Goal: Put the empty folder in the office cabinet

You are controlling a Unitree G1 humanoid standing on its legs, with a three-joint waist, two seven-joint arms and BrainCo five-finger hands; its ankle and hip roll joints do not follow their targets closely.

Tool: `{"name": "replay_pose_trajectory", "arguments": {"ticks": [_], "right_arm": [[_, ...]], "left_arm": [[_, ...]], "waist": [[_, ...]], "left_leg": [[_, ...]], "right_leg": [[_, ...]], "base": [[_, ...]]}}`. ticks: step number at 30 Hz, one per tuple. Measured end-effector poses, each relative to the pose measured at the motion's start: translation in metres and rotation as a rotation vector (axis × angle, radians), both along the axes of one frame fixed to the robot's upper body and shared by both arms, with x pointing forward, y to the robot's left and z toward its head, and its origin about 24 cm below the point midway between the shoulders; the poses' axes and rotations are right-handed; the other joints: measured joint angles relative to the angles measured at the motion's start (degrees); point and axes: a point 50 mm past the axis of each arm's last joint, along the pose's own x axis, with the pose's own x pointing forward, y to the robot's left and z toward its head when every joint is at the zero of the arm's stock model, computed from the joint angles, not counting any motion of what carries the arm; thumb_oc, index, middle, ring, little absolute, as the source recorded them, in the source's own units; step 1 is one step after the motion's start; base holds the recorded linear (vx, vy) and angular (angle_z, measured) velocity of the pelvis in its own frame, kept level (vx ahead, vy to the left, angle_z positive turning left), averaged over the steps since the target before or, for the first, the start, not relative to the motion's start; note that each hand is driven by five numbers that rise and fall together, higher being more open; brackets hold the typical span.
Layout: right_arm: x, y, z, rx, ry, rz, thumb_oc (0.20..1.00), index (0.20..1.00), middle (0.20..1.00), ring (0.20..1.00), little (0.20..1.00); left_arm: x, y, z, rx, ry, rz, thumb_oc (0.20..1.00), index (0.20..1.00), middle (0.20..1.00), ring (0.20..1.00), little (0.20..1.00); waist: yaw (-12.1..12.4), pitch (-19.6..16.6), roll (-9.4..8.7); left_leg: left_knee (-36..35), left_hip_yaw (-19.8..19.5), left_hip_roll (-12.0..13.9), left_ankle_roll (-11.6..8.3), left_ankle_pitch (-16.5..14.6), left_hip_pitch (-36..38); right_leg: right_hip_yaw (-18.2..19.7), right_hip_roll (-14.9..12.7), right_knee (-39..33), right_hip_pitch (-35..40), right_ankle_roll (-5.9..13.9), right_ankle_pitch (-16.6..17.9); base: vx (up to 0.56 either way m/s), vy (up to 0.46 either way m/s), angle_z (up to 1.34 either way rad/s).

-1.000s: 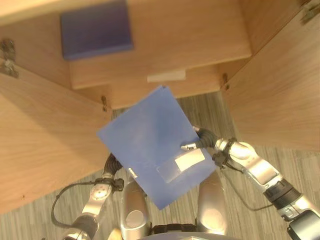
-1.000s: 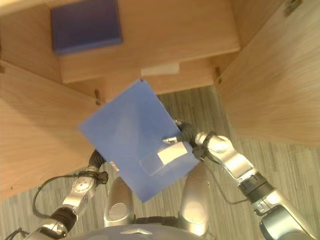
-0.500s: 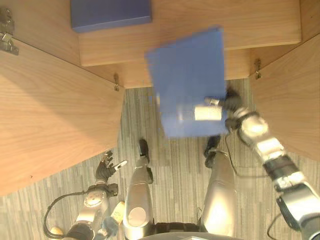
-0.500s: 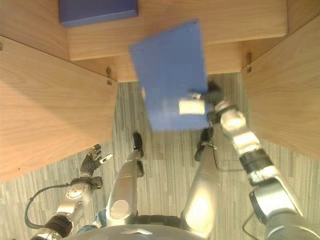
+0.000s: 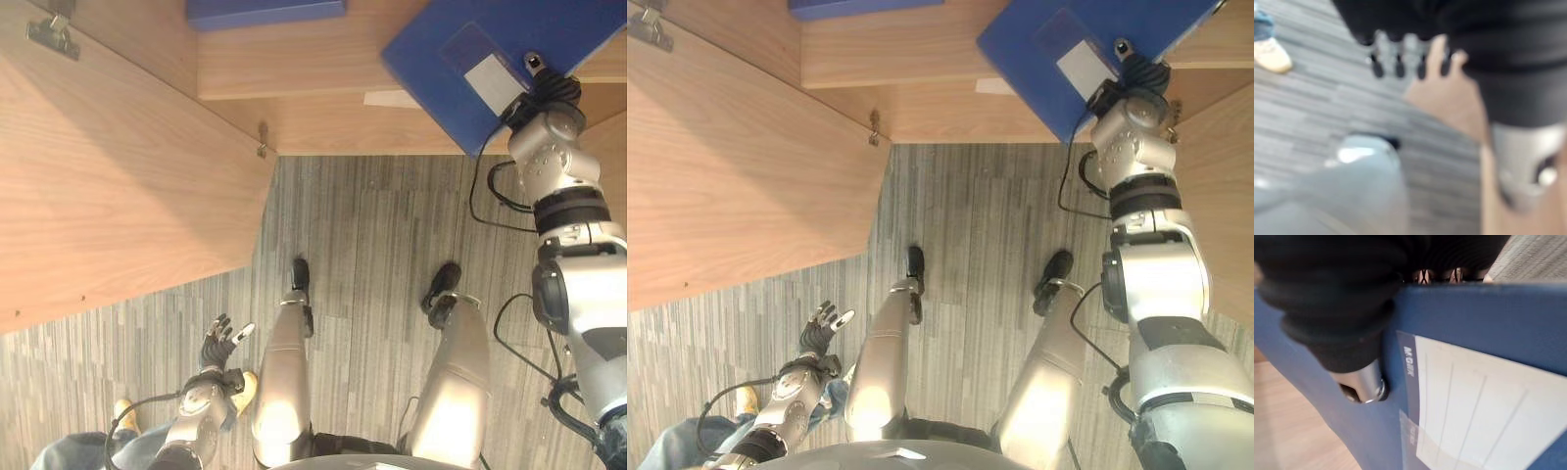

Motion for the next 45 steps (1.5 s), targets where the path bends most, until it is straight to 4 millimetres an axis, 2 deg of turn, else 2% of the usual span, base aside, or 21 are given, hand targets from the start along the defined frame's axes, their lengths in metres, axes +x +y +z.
{"name": "replay_pose_trajectory", "arguments": {"ticks": [3,7,9,10,11,14,15,16,17,19,22,23,28,29,31,34,37,41,45], "right_arm": [[-0.002,-0.003,-0.001,0.178,-0.005,-0.101,0.2,0.2,0.2,0.2,0.2],[-0.006,-0.003,0.014,0.314,-0.086,-0.184,0.2,0.2,0.2,0.2,0.2],[-0.006,-0.003,0.014,0.314,-0.086,-0.184,0.2,0.2,0.2,0.2,0.2],[-0.008,-0.002,0.019,0.346,-0.13,-0.23,0.2,0.2,0.2,0.2,0.2],[-0.011,-0.003,0.032,0.364,-0.184,-0.249,0.2,0.2,0.2,0.2,0.2],[-0.011,0.005,0.033,0.367,-0.199,-0.256,0.2,0.2,0.2,0.2,0.2],[-0.011,0.014,0.032,0.379,-0.203,-0.266,0.2,0.2,0.2,0.2,0.2],[-0.01,0.026,0.034,0.386,-0.207,-0.246,0.2,0.2,0.2,0.2,0.2],[-0.01,0.031,0.034,0.396,-0.209,-0.236,0.2,0.2,0.2,0.2,0.2],[-0.011,0.031,0.035,0.402,-0.217,-0.247,0.2,0.2,0.2,0.2,0.2],[-0.011,0.028,0.036,0.378,-0.215,-0.249,0.2,0.2,0.2,0.2,0.2],[-0.011,0.027,0.036,0.363,-0.213,-0.254,0.2,0.2,0.2,0.2,0.2],[-0.01,0.023,0.032,0.351,-0.195,-0.281,0.2,0.2,0.2,0.2,0.2],[-0.009,0.023,0.034,0.342,-0.203,-0.268,0.2,0.2,0.2,0.2,0.2],[-0.008,0.022,0.032,0.33,-0.199,-0.258,0.2,0.2,0.2,0.2,0.2],[-0.008,0.021,0.035,0.284,-0.214,-0.24,0.2,0.2,0.2,0.2,0.2],[-0.005,0.024,0.035,0.232,-0.207,-0.187,0.2,0.2,0.2,0.2,0.2],[-0.004,0.026,0.034,0.193,-0.2,-0.171,0.2,0.2,0.2,0.2,0.2],[-0.002,0.033,0.034,0.144,-0.197,-0.124,0.2,0.2,0.2,0.2,0.2]], "left_arm": [[-0.016,-0.004,-0.008,-0.038,0.033,0.03,1.0,1.0,1.0,1.0,1.0],[-0.031,-0.009,-0.016,-0.084,0.071,0.055,1.0,1.0,1.0,1.0,1.0],[-0.031,-0.009,-0.016,-0.084,0.071,0.055,1.0,1.0,1.0,1.0,1.0],[-0.036,-0.008,-0.017,-0.099,0.07,0.075,1.0,1.0,1.0,1.0,1.0],[-0.035,-0.007,-0.016,-0.101,0.059,0.086,1.0,1.0,1.0,1.0,1.0],[-0.044,-0.004,-0.02,-0.102,0.072,0.105,1.0,1.0,1.0,1.0,1.0],[-0.053,-0.002,-0.023,-0.101,0.095,0.115,1.0,1.0,1.0,1.0,1.0],[-0.066,0.002,-0.027,-0.103,0.127,0.142,1.0,1.0,1.0,1.0,1.0],[-0.072,0.006,-0.029,-0.109,0.137,0.17,1.0,1.0,1.0,1.0,1.0],[-0.079,0.005,-0.034,-0.122,0.161,0.199,1.0,1.0,1.0,1.0,1.0],[-0.088,-0.001,-0.041,-0.146,0.204,0.185,1.0,1.0,1.0,1.0,1.0],[-0.091,0.0,-0.043,-0.144,0.219,0.188,1.0,1.0,1.0,1.0,1.0],[-0.097,0.0,-0.046,-0.148,0.238,0.185,1.0,1.0,1.0,1.0,1.0],[-0.102,-0.001,-0.047,-0.153,0.247,0.182,1.0,1.0,1.0,1.0,1.0],[-0.104,0.0,-0.048,-0.154,0.251,0.181,1.0,1.0,1.0,1.0,1.0],[-0.112,0.001,-0.051,-0.162,0.271,0.159,1.0,1.0,1.0,1.0,1.0],[-0.111,0.001,-0.05,-0.17,0.255,0.144,1.0,1.0,1.0,1.0,1.0],[-0.11,0.002,-0.049,-0.165,0.24,0.139,1.0,1.0,1.0,1.0,1.0],[-0.107,0.001,-0.048,-0.169,0.223,0.127,1.0,1.0,1.0,1.0,1.0]], "waist": [[1.2,-0.1,0.15],[1.7,-0.5,0.85],[1.7,-0.5,0.85],[2.0,-0.8,1.24],[2.5,-1.0,1.54],[2.9,-1.1,1.74],[2.9,-1.1,1.79],[2.9,-1.1,1.81],[3.1,-1.1,1.81],[3.8,-1.6,2.51],[4.8,-2.5,3.94],[5.0,-2.8,4.31],[5.0,-2.9,4.47],[5.0,-3.0,4.59],[4.9,-3.0,4.7],[4.3,-3.0,4.7],[4.2,-3.0,4.7],[4.2,-3.0,4.69],[4.3,-3.0,4.67]], "left_leg": [[0.7,-1.4,0.7,0.19,-0.5,-0.4],[2.1,-2.8,0.9,0.36,-0.7,-2.5],[2.1,-2.8,0.9,0.36,-0.7,-2.5],[2.6,-3.8,1.1,0.16,-1.5,-3.9],[3.0,-4.5,1.3,-0.03,-1.0,-5.8],[1.8,-5.6,2.4,-0.05,-0.3,-6.4],[0.5,-6.1,3.0,-0.11,0.0,-6.1],[-1.8,-6.4,4.6,1.22,1.0,-5.3],[-3.3,-6.8,5.2,2.12,1.6,-4.7],[-4.8,-7.7,5.3,3.2,1.9,-4.3],[-6.2,-7.9,5.1,3.07,3.1,-4.1],[-6.9,-7.9,5.0,3.64,3.5,-4.0],[-10.4,-7.2,4.7,3.92,3.4,-2.3],[-10.4,-6.8,4.6,4.41,5.4,-2.2],[-10.4,-6.6,4.5,3.79,5.7,-2.2],[-6.6,-6.2,3.7,3.14,6.0,-4.5],[-6.6,-5.2,3.6,3.0,5.9,-4.5],[-6.2,-5.2,3.5,2.93,5.9,-5.6],[-3.4,-4.8,3.2,2.52,5.0,-7.4]], "right_leg": [[-0.7,0.2,3.3,-0.5,-0.57,-2.8],[-1.3,0.0,6.3,-3.2,-2.05,-4.7],[-1.3,0.0,6.3,-3.2,-2.05,-4.7],[-0.9,0.7,8.5,-4.9,-1.91,-6.1],[-1.5,0.5,9.4,-6.7,-2.89,-6.6],[-1.9,1.5,11.9,-8.1,-3.68,-7.9],[-2.3,2.0,12.8,-8.3,-4.5,-9.5],[-3.9,2.8,14.1,-8.5,-5.44,-11.4],[-4.4,3.4,14.9,-8.6,-6.18,-12.2],[-5.2,3.5,15.5,-8.8,-6.6,-13.5],[-5.9,3.9,14.9,-8.9,-6.47,-13.4],[-6.1,4.2,14.5,-8.9,-6.48,-13.4],[-5.2,4.2,14.7,-8.7,-7.07,-13.8],[-5.3,4.2,14.0,-8.6,-6.89,-13.7],[-4.9,4.1,14.2,-8.6,-6.67,-13.6],[-4.5,3.2,13.6,-9.4,-5.9,-13.0],[-4.2,3.3,12.2,-9.5,-4.82,-12.3],[-4.0,3.2,11.5,-9.6,-4.57,-11.8],[-3.9,3.2,9.3,-9.4,-4.21,-9.1]], "base": [[0.07,-0.086,0.1],[0.04,-0.073,0.08],[0.02,-0.05,0.0],[0.05,-0.149,0.03],[0.05,-0.149,0.03],[0.07,-0.164,0.1],[0.09,-0.177,0.07],[0.16,-0.263,0.1],[0.14,-0.204,0.06],[0.1,-0.165,0.1],[0.06,-0.098,0.03],[0.07,-0.106,-0.02],[0.05,-0.085,0.08],[0.02,0.003,-0.04],[0.02,0.002,-0.03],[0.01,0.003,-0.01],[-0.01,0.005,-0.09],[-0.01,0.059,0.02],[-0.03,0.075,-0.06]]}}
